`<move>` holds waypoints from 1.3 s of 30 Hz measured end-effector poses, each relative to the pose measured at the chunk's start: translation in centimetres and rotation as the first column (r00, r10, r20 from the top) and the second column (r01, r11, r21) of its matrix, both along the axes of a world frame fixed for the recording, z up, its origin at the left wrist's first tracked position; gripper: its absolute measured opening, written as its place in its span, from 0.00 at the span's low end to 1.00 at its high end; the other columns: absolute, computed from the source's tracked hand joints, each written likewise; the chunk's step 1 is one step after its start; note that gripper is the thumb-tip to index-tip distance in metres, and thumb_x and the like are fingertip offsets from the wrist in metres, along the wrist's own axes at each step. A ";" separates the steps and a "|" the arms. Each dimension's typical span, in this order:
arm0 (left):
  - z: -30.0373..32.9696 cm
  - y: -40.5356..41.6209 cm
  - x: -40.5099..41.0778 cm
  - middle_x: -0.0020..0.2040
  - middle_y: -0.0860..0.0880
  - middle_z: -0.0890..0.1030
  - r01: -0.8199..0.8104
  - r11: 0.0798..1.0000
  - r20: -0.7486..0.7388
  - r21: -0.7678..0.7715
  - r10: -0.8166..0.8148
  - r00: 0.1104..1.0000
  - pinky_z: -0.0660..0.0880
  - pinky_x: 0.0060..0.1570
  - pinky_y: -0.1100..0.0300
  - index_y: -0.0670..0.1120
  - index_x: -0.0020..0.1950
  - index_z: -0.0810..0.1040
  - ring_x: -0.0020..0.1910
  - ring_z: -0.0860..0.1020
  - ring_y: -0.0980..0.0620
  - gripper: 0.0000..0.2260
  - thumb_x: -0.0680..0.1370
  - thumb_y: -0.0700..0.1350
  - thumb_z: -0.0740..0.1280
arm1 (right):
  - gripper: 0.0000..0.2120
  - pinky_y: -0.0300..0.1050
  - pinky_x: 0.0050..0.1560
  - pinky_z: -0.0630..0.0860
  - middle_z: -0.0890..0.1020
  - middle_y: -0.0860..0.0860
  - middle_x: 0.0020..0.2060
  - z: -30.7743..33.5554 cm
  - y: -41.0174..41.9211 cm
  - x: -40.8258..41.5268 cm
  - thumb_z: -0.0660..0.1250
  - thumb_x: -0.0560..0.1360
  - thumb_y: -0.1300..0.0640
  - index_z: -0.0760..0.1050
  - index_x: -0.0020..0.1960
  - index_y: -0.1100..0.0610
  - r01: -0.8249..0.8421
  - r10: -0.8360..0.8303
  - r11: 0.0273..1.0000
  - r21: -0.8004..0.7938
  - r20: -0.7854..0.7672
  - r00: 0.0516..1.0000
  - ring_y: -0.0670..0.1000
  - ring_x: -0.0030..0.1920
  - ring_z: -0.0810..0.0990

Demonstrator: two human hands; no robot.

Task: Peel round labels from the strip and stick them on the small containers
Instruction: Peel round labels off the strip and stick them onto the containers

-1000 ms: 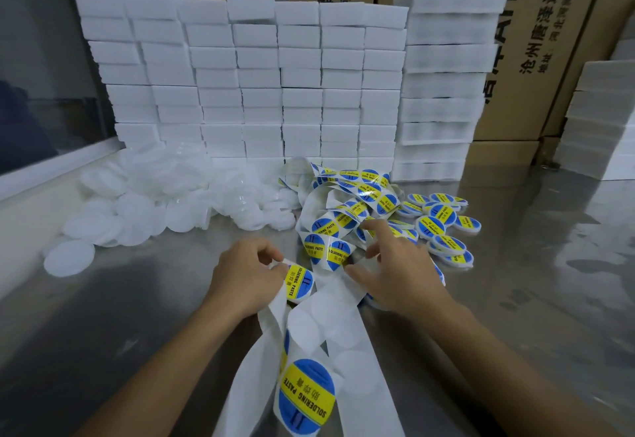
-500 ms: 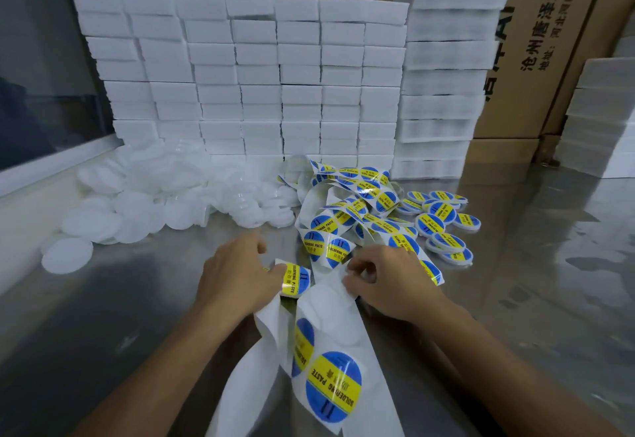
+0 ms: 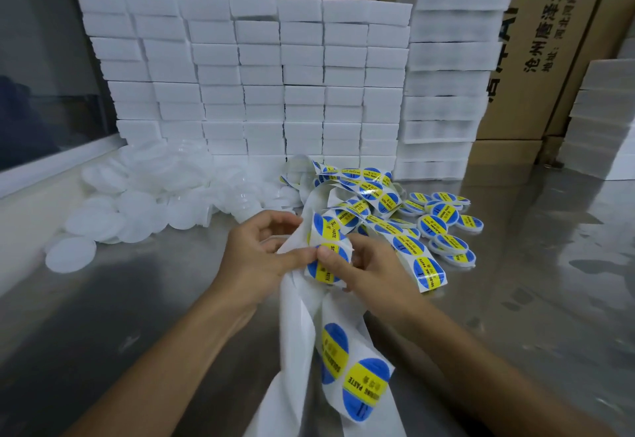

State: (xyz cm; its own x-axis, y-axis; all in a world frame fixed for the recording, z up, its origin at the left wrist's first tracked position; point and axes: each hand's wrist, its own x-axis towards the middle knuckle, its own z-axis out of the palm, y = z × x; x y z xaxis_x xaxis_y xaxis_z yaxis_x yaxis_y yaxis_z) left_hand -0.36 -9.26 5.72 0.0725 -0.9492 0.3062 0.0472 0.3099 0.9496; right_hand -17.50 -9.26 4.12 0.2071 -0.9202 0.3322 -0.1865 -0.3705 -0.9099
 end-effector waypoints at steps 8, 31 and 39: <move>0.0 -0.7 1.2 0.37 0.55 0.85 -0.105 0.994 0.025 0.030 0.105 0.994 0.78 0.39 0.68 0.47 0.42 0.82 0.36 0.81 0.61 0.13 0.70 0.29 0.73 | 0.09 0.40 0.42 0.78 0.86 0.47 0.37 1.6 -0.5 -1.5 0.69 0.76 0.52 0.85 0.39 0.47 0.090 -0.189 0.954 0.284 0.341 0.921 0.43 0.37 0.83; 0.2 0.1 0.6 0.36 0.53 0.77 -0.345 0.772 0.246 -0.534 0.531 0.811 0.70 0.39 0.70 0.49 0.45 0.77 0.37 0.75 0.55 0.10 0.70 0.36 0.63 | 0.20 0.44 0.45 0.73 0.78 0.54 0.34 1.4 -0.4 -1.5 0.74 0.68 0.68 0.81 0.55 0.50 -0.171 0.087 0.945 0.277 0.290 0.953 0.50 0.39 0.79; 0.9 0.5 0.4 0.47 0.45 0.84 0.201 0.973 0.107 -0.113 -0.190 0.976 0.72 0.49 0.58 0.45 0.46 0.84 0.48 0.80 0.50 0.15 0.66 0.40 0.61 | 0.18 0.39 0.31 0.68 0.77 0.53 0.33 2.3 -0.6 -2.6 0.53 0.75 0.74 0.76 0.39 0.57 0.006 -0.003 1.000 -0.010 0.203 0.979 0.55 0.33 0.68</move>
State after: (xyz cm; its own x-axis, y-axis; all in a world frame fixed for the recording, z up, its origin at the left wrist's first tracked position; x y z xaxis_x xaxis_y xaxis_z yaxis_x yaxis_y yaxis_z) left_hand 0.03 -8.71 6.62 -0.1457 -0.8969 0.4175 0.0297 0.4178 0.9080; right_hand -20.11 -9.87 6.40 0.1302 -0.9171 0.3768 -0.0001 -0.3800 -0.9250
